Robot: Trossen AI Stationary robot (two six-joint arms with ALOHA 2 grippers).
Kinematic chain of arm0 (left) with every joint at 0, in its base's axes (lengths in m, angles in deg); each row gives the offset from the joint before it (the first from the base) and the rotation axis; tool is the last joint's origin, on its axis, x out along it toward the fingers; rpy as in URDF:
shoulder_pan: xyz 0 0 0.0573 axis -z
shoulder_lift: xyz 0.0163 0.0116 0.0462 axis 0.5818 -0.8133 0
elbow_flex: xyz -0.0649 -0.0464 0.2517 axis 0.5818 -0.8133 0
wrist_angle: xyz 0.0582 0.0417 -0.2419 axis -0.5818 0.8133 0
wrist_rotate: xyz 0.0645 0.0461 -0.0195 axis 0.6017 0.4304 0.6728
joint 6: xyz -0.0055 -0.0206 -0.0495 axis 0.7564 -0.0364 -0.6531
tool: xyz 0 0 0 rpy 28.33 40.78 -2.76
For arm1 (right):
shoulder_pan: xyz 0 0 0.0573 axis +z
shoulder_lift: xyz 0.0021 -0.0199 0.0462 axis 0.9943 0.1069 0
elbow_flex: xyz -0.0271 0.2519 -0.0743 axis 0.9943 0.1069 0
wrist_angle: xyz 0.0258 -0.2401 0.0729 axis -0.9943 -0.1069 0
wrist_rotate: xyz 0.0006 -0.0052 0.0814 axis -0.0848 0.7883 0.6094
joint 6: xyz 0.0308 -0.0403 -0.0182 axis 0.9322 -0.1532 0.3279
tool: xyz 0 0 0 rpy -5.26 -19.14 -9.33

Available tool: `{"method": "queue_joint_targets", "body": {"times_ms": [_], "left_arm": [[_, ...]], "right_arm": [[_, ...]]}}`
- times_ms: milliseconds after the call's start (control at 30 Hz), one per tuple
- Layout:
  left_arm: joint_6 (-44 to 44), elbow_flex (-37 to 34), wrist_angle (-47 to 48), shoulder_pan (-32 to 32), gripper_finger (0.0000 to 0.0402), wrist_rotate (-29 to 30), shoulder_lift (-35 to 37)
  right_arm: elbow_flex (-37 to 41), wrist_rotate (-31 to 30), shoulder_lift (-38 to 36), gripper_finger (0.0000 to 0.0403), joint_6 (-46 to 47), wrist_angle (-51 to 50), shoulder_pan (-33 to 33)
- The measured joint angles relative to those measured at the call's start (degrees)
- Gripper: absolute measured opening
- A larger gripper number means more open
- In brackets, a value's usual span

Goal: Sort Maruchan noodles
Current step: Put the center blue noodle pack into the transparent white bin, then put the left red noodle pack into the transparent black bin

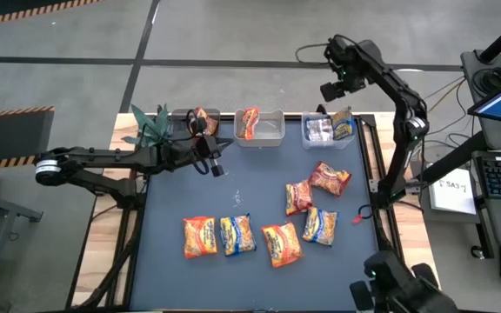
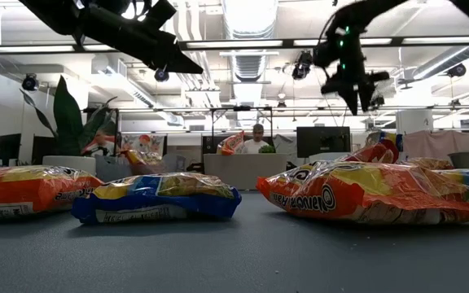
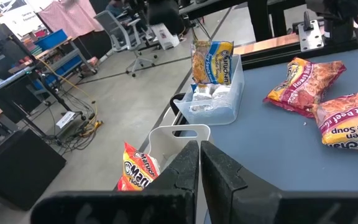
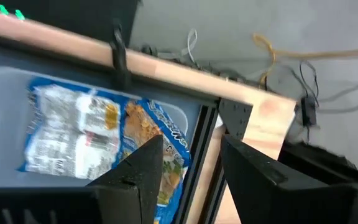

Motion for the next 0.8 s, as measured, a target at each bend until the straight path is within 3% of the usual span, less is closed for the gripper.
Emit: {"method": "queue_joint_targets", "body": {"times_ms": [133, 300, 700, 800], "left_arm": [[-0.34, 0.00, 0.06, -0.02, 0.0000, 0.00, 0.00], [-2.90, 0.02, 1.24, -0.01, 0.0000, 0.01, 0.00], [-6.64, 0.02, 3.31, -0.01, 0.0000, 0.00, -0.28], [-8.56, 0.02, 3.45, -0.01, 0.0000, 0.00, -0.28]], "right_arm": [[-0.53, 0.03, -4.07, 0.0151, -0.07, 1.02, 2.62], [5.40, 0.15, -11.43, 0.0143, -0.85, 6.92, 8.92], [34.28, 1.14, -30.09, 0.0120, 0.77, 26.97, 34.21], [42.00, 5.03, -33.38, 0.0114, 1.72, 33.41, 39.89]]}}
